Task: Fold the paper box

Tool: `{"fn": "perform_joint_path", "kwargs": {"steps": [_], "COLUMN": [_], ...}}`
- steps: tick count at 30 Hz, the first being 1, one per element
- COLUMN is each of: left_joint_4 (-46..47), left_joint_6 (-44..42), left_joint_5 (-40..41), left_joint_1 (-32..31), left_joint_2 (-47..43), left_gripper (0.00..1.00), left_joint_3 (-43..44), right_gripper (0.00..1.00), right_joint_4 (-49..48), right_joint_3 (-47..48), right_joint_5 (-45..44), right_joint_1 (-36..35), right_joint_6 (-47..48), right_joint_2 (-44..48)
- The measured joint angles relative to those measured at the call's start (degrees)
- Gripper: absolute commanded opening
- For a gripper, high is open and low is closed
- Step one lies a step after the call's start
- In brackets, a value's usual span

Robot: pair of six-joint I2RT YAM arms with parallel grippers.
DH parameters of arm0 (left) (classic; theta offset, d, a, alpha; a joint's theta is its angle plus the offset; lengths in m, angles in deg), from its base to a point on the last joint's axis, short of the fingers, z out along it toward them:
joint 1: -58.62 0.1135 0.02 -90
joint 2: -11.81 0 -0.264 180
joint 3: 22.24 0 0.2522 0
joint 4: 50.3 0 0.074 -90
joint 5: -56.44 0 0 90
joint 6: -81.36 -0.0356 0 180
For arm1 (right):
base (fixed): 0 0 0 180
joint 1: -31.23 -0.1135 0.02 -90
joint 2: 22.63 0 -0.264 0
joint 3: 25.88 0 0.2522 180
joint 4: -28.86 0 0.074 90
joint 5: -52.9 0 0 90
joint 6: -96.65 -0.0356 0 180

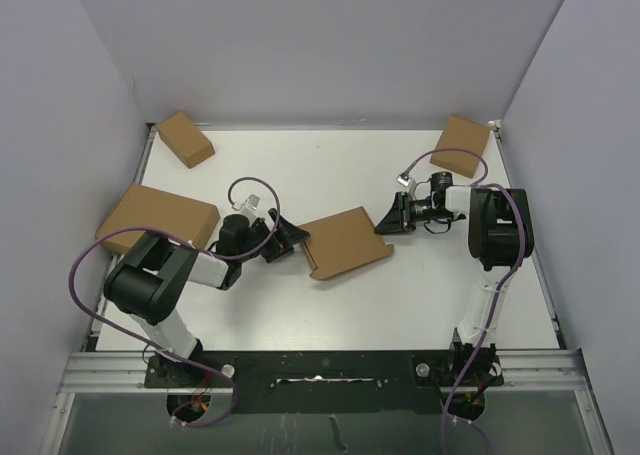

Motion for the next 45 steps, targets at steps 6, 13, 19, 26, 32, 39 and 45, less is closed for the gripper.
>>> {"fn": "perform_joint_path", "kwargs": {"steps": [6,13,19,26,32,39,45], "left_joint_4": [4.98,9.03,10.34,11.37,11.89,12.13,12.44], "left_joint_6": [4.2,8.44,11.47,14.56,16.28,17.51,18.6], "left_joint_5": [0.0,0.44,1.97,3.23,3.65,3.78,4.07], "left_joint_1": [-0.87,-2.71,-3.39,-3.87,-3.93,-3.96,-3.96], "left_joint_2": [3.91,7.08,8.0,8.02,8.02,8.02,7.74], "left_gripper": [0.81,0.67,0.54,0.36,0.31,0.28,0.28], "left_joint_3": [0.0,0.0,0.0,0.0,0.0,-0.02,-0.7], "right_gripper": [0.1,0.11,0.11,0.12,0.26,0.43,0.47], "right_joint_4": [0.09,0.57,0.59,0.66,1.16,3.54,7.78], "right_joint_3": [0.04,0.48,0.48,0.5,0.72,1.46,2.36], "right_joint_5": [0.09,1.14,1.16,1.18,1.11,-0.13,-1.38], "right_joint_1": [0.0,0.11,0.31,0.31,0.31,0.39,1.46], "right_joint_6": [0.02,0.0,0.0,0.02,0.5,3.85,9.38], "right_joint_2": [-0.11,-0.92,-0.92,-0.92,-0.92,-0.92,2.6]}}
